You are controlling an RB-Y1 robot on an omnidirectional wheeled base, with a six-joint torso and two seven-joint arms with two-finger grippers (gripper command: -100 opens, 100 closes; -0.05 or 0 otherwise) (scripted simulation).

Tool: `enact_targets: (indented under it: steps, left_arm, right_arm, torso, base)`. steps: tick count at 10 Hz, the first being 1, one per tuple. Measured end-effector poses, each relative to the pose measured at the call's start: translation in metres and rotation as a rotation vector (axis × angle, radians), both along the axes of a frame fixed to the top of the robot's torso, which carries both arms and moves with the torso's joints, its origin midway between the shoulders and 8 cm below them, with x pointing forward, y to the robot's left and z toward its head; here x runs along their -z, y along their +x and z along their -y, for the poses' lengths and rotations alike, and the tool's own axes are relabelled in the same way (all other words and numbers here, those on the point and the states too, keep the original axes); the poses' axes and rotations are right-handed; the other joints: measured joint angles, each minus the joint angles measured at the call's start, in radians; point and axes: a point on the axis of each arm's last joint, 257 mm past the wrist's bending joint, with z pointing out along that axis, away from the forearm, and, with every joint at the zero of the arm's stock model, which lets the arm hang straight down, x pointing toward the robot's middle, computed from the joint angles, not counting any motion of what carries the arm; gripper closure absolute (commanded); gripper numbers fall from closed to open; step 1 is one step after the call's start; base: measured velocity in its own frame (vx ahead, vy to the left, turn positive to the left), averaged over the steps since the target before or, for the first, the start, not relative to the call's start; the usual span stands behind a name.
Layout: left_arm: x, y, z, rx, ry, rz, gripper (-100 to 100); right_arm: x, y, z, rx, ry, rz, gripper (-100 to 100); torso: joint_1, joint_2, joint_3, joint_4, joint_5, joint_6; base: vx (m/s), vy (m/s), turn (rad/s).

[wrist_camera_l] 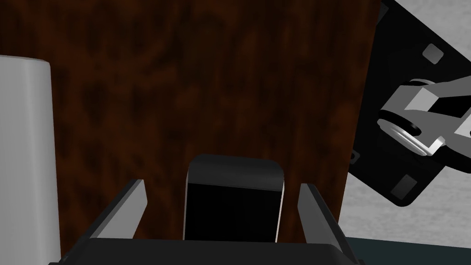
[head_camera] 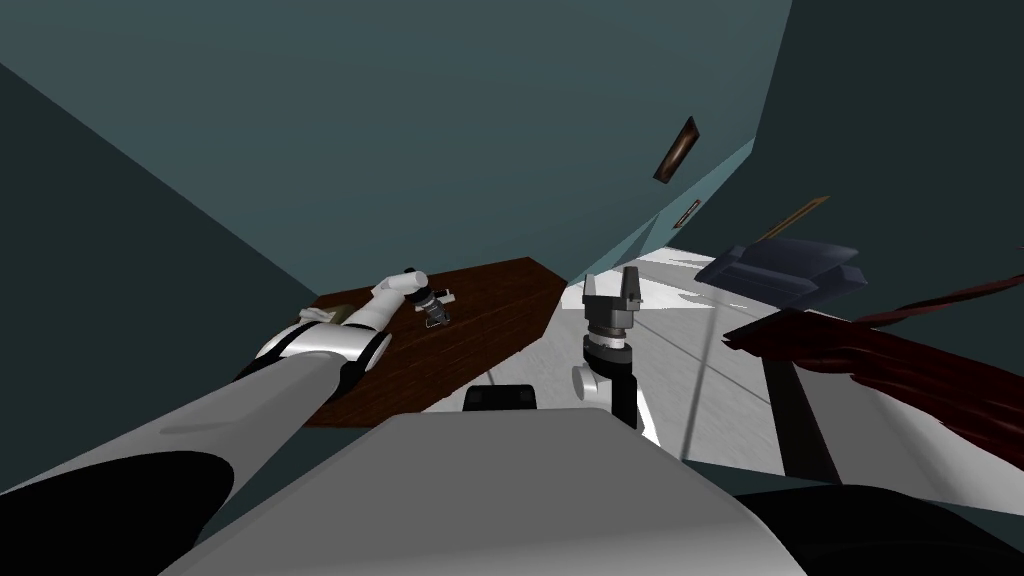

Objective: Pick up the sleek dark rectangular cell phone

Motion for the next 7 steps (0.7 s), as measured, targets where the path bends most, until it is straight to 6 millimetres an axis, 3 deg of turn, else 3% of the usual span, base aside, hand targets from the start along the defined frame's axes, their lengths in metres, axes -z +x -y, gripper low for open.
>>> enact_targets:
  steps: [5,7]
  left_arm:
    - [0.005,0.000,-0.023,-0.011,0.005,-0.001,-100]
    - [-0.003,0.008,-0.033,-0.001,0.014,0.028,-100]
  right_arm:
    - [0.000,0.000,0.000,0.000,0.000,0.000,0]
    - [0.000,0.000,0.000,0.000,0.000,0.000,0]
  torso:
    - [0.000,0.001,0.000,0.000,0.000,0.001]
    - [-0.002,0.001,0.000,0.000,0.000,0.001]
  base:
    - [-0.005,-0.053,0.046]
    - [-0.004,-0.047,0.023]
